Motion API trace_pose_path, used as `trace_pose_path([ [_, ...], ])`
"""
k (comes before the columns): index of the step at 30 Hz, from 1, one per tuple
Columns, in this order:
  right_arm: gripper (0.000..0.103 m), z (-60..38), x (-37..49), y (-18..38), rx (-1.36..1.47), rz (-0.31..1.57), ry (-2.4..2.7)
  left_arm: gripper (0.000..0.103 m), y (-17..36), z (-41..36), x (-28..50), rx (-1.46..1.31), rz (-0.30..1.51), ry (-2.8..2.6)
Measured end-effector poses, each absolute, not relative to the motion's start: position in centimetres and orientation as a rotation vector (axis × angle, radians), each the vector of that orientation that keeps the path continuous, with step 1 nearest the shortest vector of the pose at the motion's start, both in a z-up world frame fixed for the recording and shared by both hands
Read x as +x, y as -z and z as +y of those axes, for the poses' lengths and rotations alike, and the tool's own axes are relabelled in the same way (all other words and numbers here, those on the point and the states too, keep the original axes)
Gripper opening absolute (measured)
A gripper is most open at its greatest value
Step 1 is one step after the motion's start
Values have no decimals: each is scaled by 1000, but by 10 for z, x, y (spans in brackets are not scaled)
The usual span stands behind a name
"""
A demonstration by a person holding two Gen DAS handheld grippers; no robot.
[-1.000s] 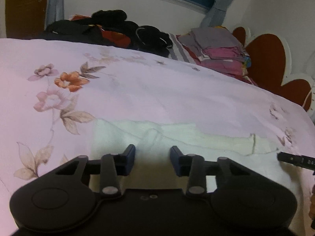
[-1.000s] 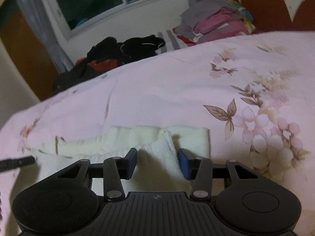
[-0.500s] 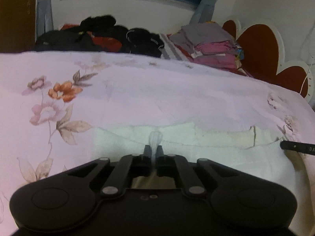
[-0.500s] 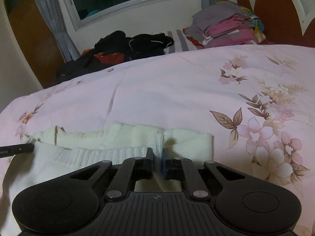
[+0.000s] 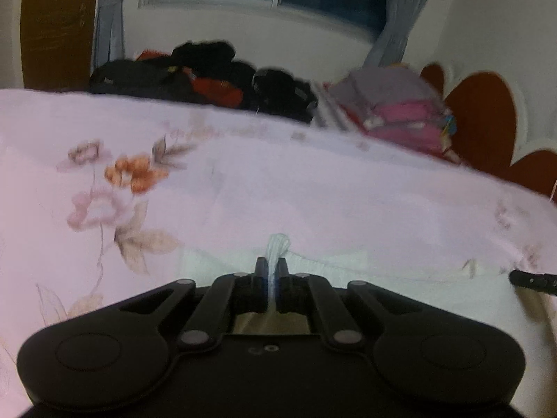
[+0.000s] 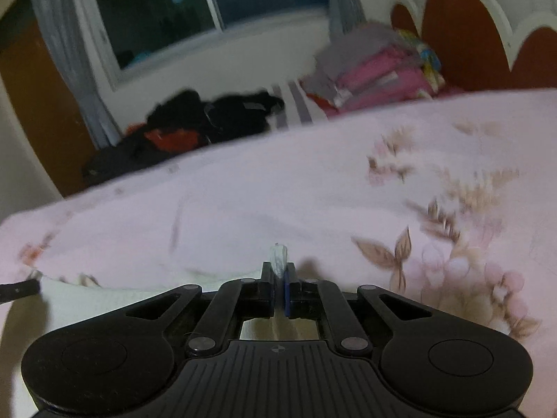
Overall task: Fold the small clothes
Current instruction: 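Lay the folded hem down and open both tools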
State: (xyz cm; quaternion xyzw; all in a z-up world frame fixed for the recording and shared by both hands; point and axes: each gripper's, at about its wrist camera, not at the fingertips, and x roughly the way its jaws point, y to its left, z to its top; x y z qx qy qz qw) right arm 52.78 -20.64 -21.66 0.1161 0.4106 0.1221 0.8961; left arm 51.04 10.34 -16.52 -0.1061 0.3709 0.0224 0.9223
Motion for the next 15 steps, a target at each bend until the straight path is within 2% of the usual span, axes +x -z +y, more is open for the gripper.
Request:
trace_pose_path([
  [4, 5, -208, 529, 221, 248, 857, -242, 9, 167, 99, 511, -172, 772, -49],
  [5, 7, -210, 529, 218, 254, 852, -235, 18, 165, 102, 511, -185, 774, -50],
  [6, 16, -213, 527, 215, 258, 840, -228, 29, 163, 103, 508, -191, 769, -61],
  [7, 22, -216, 524, 211, 258, 824, -218, 31, 159, 105, 505, -195, 764, -69],
  [9, 53, -220, 516, 200, 262, 790, -203, 32, 153, 109, 497, -199, 754, -64],
  [15, 52, -218, 484, 170, 269, 739, -264, 39, 130, 105, 466, -190, 685, -47],
])
